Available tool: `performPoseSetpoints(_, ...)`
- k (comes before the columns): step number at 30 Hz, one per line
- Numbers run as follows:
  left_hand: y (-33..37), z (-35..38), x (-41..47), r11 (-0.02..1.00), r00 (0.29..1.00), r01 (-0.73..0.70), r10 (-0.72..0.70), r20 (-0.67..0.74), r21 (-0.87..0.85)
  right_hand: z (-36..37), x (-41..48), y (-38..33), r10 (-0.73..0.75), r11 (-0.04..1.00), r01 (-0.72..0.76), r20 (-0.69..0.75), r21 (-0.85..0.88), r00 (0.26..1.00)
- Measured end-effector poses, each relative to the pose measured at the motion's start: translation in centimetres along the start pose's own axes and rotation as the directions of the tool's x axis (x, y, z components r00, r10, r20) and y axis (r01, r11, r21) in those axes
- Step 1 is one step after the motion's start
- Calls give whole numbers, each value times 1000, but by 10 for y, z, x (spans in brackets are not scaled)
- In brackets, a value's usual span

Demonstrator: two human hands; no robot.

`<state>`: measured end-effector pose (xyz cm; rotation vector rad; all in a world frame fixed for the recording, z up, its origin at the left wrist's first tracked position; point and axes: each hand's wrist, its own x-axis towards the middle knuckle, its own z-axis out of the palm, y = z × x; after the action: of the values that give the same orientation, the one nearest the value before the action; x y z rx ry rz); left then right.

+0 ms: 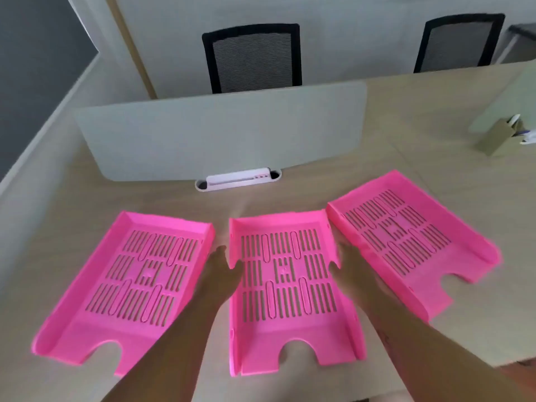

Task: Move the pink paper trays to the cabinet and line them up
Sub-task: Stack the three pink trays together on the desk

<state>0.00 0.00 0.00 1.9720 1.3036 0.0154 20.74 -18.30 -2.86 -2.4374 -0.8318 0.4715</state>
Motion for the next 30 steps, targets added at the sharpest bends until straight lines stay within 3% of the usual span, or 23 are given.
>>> performPoseSetpoints(3,-10,15,-10,996,997,62,-58,48,-69,1,-23,-2,116,993,-116,59,-17,991)
performPoseSetpoints(5,-22,26,-14,992,997,71,-67,41,-101,7,-29,0,140,989,-139,24,-52,990)
performPoseSetpoints(9,-40,41,-7,995,993,60,-67,-98,-77,15,-18,-9,206,979,-206,-8,11,979)
performPoseSetpoints(15,-39,43,-1,1000,964,26,-29,-263,-16,3,-3,-22,122,989,-119,26,-90,992)
performPoseSetpoints(18,-35,38,-4,1000,961,17,-21,-276,-16,14,1,-11,125,989,-121,46,-81,991)
performPoseSetpoints(20,-32,28,-12,1000,963,11,-17,-269,-24,16,3,-11,57,985,-57,-3,-164,998)
performPoseSetpoints(23,-34,5,-19,999,954,41,-43,-296,-13,21,17,-36,-158,945,130,-72,-300,985)
performPoseSetpoints(27,-56,-36,-26,998,887,57,-44,-460,14,42,21,-99,-423,896,417,-9,-153,906)
performPoseSetpoints(30,-87,-73,-28,992,865,98,-48,-500,75,64,1,-149,-488,873,483,100,67,867)
